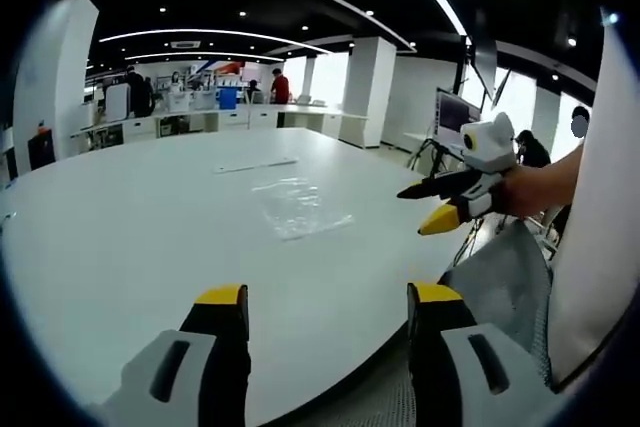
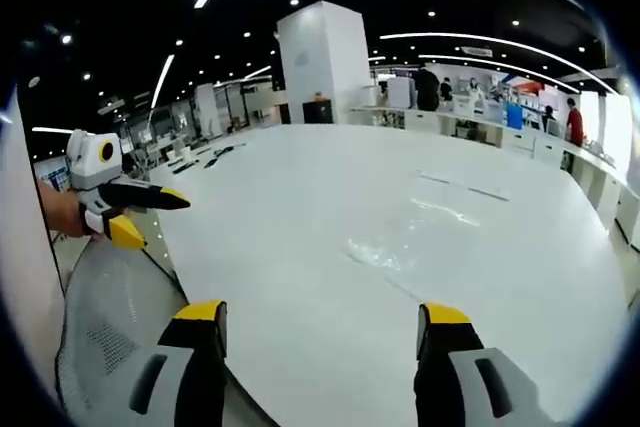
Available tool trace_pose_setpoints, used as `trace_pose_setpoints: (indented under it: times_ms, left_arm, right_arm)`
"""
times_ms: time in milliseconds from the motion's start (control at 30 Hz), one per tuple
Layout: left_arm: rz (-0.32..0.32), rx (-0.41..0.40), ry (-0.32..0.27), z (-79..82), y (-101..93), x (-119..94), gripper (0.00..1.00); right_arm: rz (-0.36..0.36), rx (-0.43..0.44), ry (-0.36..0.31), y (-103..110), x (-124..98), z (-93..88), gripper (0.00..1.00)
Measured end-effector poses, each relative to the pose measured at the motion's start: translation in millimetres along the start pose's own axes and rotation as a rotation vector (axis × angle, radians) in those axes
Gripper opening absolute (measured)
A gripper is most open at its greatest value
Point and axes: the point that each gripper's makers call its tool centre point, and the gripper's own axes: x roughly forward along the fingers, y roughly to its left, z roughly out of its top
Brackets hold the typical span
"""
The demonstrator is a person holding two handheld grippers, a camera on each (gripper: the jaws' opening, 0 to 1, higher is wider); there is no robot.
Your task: Arrange the food packaging bags into a neat stack by flattening each bag and aligning their edges.
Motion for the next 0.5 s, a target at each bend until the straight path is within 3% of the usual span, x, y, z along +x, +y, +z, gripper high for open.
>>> trace_pose_setpoints:
  times_ms: [500]
  left_arm:
    - [0.002, -0.013, 0.001, -0.1, 1.3, 0.2, 0.62]
  right_arm:
    - [-0.037, -0.157, 0.083, -45.0, 27.0, -9.7, 0.66]
